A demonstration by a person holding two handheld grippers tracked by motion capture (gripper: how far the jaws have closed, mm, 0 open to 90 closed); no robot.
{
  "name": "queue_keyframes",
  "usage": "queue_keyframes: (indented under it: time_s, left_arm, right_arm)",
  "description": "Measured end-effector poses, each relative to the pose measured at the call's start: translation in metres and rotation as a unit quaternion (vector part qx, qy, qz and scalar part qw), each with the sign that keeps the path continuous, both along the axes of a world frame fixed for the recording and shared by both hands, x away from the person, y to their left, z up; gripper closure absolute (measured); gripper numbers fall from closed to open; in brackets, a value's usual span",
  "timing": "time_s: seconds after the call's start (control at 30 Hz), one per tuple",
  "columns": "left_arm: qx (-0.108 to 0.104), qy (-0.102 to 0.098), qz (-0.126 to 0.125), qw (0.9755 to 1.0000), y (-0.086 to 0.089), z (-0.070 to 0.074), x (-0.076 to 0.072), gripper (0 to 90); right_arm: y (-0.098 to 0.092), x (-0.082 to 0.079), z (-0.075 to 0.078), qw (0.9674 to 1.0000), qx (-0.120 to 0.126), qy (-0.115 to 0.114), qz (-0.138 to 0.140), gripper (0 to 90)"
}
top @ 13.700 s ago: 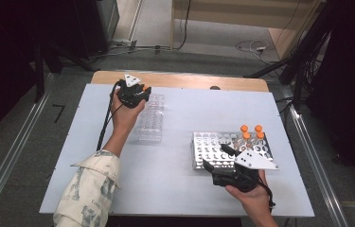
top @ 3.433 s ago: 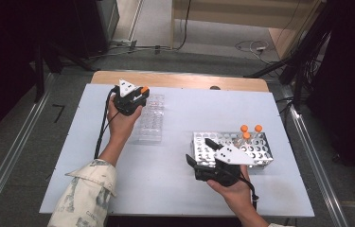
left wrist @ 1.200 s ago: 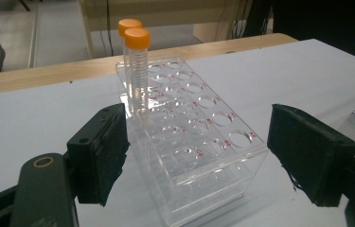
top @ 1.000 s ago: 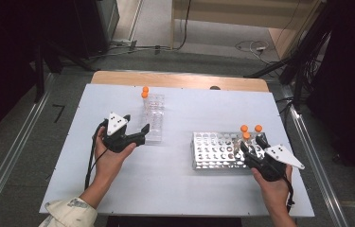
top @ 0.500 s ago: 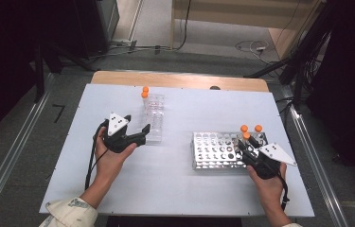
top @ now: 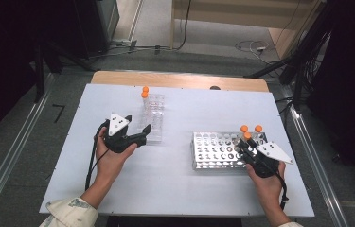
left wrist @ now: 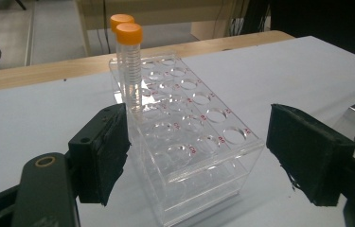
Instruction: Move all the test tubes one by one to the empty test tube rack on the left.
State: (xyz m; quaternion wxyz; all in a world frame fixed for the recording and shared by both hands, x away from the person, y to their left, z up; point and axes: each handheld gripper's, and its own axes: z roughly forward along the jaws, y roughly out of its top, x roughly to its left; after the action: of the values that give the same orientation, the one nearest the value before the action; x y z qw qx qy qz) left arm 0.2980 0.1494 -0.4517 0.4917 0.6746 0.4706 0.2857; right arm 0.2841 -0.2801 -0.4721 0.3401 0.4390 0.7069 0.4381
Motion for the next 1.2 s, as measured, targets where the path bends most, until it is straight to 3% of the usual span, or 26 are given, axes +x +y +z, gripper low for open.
queue_keyframes:
  time_s: [0.27,0.8,0.93,1.2]
  left_arm:
    - [-0.002,-0.001,0.000,1.0000,0.000,0.001,-0.001,23.3]
    - [-0.007,-0.006,-0.002,1.0000,-0.001,0.004,-0.002,23.3]
    - [-0.012,-0.008,-0.007,0.9999,-0.003,0.007,-0.004,23.2]
    - [-0.027,-0.015,-0.030,0.9991,-0.010,0.019,-0.009,23.1]
  right_arm:
    - [-0.002,-0.001,0.005,0.9999,0.013,-0.006,0.004,71.1]
    - [-0.010,-0.018,0.042,0.9965,0.056,-0.061,0.008,72.0]
    - [-0.009,-0.026,0.054,0.9946,0.075,-0.068,0.021,72.0]
    - [0.016,-0.030,0.059,0.9928,0.077,-0.046,0.079,72.0]
